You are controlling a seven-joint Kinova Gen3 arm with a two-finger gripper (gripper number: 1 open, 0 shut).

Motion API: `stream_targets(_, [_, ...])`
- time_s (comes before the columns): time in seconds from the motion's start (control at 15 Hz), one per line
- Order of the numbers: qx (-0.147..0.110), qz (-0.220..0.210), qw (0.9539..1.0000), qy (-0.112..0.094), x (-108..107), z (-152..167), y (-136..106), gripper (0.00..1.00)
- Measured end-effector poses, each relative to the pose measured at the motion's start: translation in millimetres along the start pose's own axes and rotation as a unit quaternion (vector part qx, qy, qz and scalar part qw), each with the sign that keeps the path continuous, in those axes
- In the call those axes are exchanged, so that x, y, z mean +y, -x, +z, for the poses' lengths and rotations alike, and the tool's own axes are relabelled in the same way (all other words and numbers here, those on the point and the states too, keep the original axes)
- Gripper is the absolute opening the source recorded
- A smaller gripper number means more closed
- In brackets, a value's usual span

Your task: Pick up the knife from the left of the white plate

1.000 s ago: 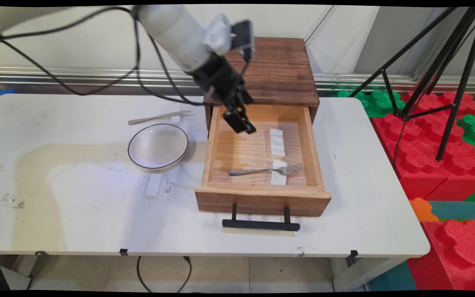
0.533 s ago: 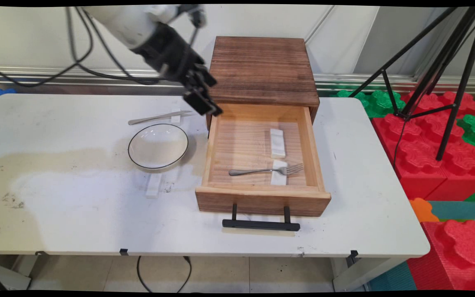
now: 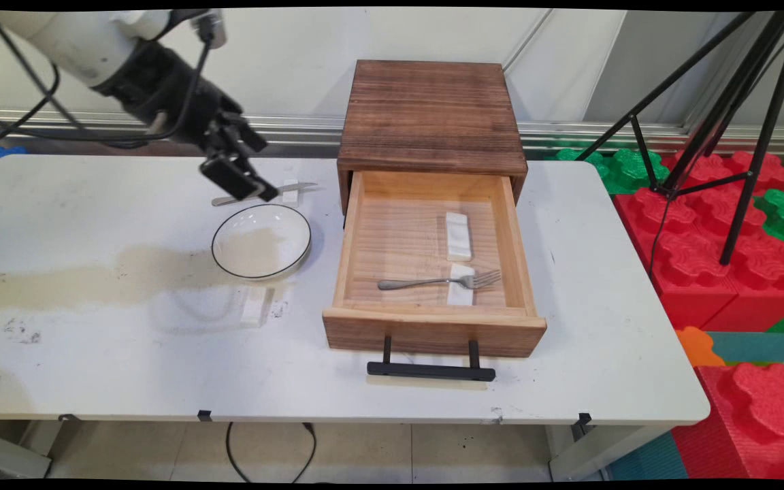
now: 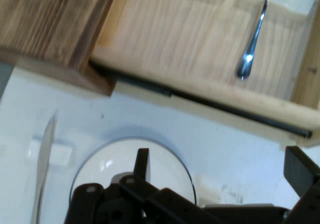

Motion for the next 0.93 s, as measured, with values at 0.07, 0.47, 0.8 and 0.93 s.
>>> stream_targets(0.07, [-0.005,-0.005,1.0000,-0.003,1,-3,7,1.00])
stream_targets(0.47, [-0.031,-0.035,0.9986,-0.025,4,-13,38,1.00])
stream_targets(0.8, [-0.051,-0.049,0.9967,-0.040,-4,-12,44,1.00])
stream_targets(0.93, [-0.061,-0.045,0.9961,-0.045,-12,-9,42,1.00])
